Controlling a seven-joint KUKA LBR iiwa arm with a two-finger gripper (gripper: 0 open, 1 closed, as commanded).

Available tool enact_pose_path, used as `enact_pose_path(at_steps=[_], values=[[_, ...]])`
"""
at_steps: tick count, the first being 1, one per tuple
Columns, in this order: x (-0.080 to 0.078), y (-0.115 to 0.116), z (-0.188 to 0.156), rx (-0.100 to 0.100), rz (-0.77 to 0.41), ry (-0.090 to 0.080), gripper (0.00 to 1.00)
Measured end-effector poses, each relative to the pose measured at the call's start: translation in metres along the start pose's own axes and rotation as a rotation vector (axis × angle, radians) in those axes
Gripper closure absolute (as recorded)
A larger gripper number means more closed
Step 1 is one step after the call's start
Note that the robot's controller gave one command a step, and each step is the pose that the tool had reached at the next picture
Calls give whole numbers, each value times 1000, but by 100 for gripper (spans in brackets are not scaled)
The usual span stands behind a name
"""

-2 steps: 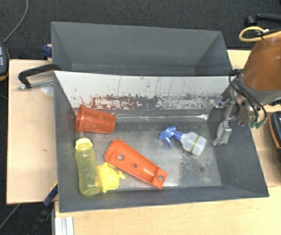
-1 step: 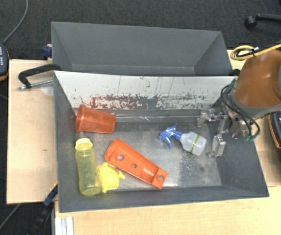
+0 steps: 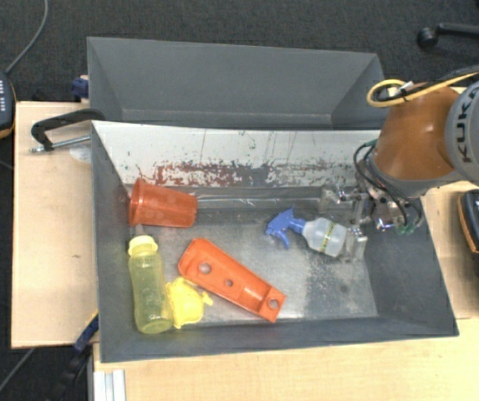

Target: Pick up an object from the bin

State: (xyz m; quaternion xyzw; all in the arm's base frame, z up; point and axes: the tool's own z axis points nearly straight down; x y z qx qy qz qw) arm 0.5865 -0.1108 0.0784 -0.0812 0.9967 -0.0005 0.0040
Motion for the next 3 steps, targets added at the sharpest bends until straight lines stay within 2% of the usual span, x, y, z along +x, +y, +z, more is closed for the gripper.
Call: enact_pose_path(at_steps=[1,3], values=[[21,32,7,-2,-238,0,100],[21,33,7,-1,-239,0,100]])
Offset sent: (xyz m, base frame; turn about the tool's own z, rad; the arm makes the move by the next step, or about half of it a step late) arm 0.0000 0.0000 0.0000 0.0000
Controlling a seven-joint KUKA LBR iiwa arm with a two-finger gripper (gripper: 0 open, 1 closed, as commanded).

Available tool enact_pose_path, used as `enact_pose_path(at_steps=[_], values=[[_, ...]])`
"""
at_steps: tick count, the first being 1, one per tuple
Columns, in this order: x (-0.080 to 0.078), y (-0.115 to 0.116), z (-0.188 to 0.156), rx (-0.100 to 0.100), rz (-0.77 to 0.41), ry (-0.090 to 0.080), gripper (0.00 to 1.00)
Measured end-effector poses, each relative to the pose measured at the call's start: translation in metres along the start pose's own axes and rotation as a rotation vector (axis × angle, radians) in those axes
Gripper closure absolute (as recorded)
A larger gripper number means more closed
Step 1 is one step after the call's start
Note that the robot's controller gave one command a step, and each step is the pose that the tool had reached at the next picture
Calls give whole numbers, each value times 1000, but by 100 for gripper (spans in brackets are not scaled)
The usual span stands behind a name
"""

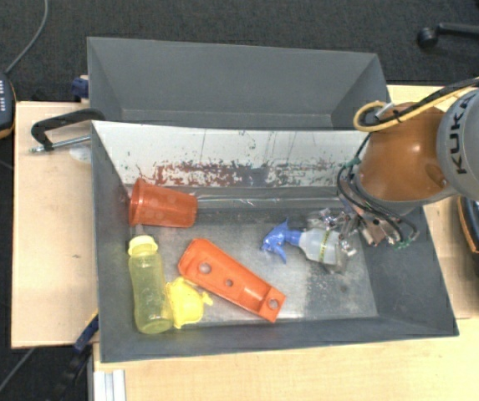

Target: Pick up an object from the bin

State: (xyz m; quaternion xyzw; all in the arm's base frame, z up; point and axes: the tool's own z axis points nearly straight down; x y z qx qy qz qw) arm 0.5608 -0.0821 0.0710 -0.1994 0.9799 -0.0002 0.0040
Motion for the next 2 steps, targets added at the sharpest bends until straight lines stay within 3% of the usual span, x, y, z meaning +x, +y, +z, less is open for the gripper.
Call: enact_pose_path(at_steps=[2], values=[[0,0,0,0,0,0,100]])
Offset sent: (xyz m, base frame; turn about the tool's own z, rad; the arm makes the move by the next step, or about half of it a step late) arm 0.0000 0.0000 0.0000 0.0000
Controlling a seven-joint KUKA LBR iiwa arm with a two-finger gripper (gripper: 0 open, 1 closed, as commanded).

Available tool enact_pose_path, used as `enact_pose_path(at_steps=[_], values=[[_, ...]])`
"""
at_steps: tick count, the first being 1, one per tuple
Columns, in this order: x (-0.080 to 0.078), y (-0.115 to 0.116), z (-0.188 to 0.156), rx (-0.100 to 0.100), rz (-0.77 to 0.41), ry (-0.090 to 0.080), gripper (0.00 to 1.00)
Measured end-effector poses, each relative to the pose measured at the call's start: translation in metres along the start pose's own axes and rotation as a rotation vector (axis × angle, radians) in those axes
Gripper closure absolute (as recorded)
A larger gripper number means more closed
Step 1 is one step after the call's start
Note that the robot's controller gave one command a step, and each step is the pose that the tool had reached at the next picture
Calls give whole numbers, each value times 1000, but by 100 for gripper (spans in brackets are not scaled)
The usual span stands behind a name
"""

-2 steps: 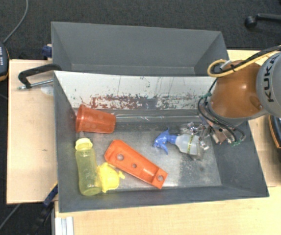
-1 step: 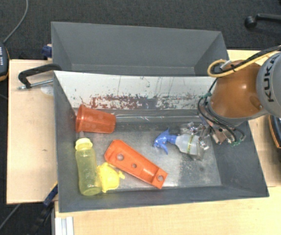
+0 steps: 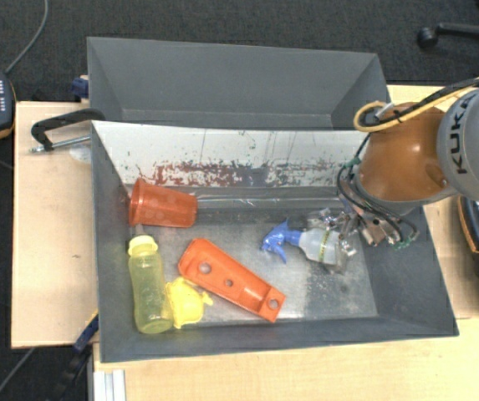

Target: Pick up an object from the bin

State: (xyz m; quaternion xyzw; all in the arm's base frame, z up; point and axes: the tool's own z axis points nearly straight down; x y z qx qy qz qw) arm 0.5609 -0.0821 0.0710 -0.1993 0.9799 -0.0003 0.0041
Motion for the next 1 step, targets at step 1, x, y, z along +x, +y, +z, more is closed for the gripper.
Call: enact_pose_path(at_steps=[1], values=[[0,0,0,0,0,0,100]])
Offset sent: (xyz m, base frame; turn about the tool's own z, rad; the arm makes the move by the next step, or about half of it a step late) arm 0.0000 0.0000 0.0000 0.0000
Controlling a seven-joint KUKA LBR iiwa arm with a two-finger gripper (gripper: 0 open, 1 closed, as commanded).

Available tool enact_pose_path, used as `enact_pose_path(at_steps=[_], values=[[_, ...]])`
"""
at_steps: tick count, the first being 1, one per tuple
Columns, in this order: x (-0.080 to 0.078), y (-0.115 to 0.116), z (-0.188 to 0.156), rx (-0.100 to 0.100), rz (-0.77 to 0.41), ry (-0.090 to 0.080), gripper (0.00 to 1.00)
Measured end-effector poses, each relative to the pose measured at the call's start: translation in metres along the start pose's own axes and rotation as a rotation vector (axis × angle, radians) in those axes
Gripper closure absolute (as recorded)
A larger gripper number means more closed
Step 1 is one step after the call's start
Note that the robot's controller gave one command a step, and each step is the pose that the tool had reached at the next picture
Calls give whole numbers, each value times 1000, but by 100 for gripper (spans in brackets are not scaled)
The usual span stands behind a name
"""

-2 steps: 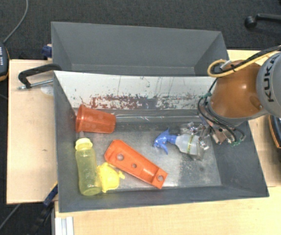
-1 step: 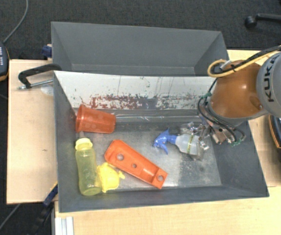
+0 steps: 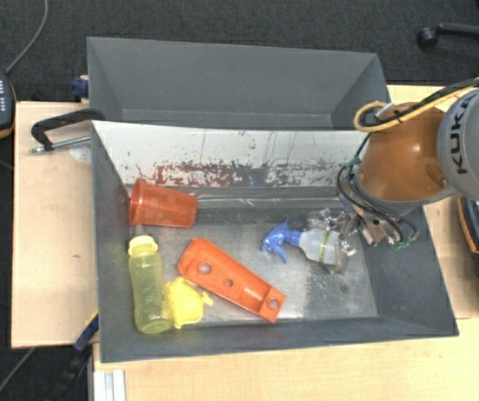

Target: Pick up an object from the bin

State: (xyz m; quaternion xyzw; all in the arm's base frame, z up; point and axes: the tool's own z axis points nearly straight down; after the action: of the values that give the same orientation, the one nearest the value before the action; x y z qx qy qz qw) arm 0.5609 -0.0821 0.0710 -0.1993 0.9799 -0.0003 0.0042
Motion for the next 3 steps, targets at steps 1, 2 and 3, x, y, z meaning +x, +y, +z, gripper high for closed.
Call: enact_pose_path(at_steps=[1,2,3], values=[[0,0,0,0,0,0,100],[0,0,0,0,0,0,100],[-20,-50,-36,3,-111,-7,100]])
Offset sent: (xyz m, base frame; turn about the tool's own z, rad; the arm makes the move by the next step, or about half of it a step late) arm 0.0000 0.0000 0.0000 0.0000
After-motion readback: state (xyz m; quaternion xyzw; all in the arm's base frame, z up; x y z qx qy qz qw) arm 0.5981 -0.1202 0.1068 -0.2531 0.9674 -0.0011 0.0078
